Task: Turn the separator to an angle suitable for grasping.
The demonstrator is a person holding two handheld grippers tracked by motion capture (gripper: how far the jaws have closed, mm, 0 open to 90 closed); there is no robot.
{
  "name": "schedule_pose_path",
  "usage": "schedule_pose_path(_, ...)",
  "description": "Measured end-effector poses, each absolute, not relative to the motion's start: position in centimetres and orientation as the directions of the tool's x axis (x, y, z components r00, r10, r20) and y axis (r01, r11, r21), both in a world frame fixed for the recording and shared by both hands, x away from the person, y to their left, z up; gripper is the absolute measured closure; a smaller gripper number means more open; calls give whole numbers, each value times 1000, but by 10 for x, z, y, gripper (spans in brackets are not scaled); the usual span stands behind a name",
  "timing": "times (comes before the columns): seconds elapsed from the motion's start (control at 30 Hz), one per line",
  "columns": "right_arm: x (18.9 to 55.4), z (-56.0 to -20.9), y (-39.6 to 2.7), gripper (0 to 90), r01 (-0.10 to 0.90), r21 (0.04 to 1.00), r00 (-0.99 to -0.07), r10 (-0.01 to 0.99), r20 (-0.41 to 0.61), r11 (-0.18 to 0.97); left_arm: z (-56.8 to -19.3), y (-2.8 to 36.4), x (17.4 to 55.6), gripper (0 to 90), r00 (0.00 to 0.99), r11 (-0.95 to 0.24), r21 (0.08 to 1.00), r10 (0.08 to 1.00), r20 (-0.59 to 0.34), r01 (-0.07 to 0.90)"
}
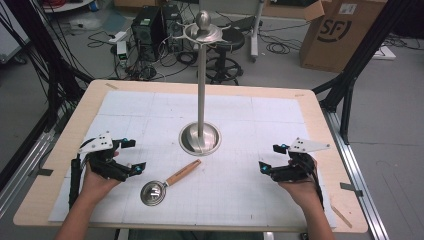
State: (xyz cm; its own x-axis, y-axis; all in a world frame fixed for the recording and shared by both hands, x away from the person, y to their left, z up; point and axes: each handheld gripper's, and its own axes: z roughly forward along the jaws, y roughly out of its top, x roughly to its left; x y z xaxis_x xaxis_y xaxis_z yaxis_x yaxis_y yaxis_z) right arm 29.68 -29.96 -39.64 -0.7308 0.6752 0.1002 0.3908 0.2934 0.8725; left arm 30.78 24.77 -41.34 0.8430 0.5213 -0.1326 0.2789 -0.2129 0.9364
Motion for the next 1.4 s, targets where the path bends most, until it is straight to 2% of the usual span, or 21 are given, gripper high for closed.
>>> schedule_pose_path(0.47,298,-402,-300,120,406,860,-725,682,97,309,-411,240,306,24,857,-257,926,501,-118,278)
schedule_pose_path(0.77,301,-403,-295,120,406,856,-732,675,94,321,-410,229,304,25,873,-267,916,465,-149,298)
schedule_pose_path(1.4,302,-403,-293,120,404,854,-737,670,91,328,-417,172,297,34,899,-494,811,429,-87,314)
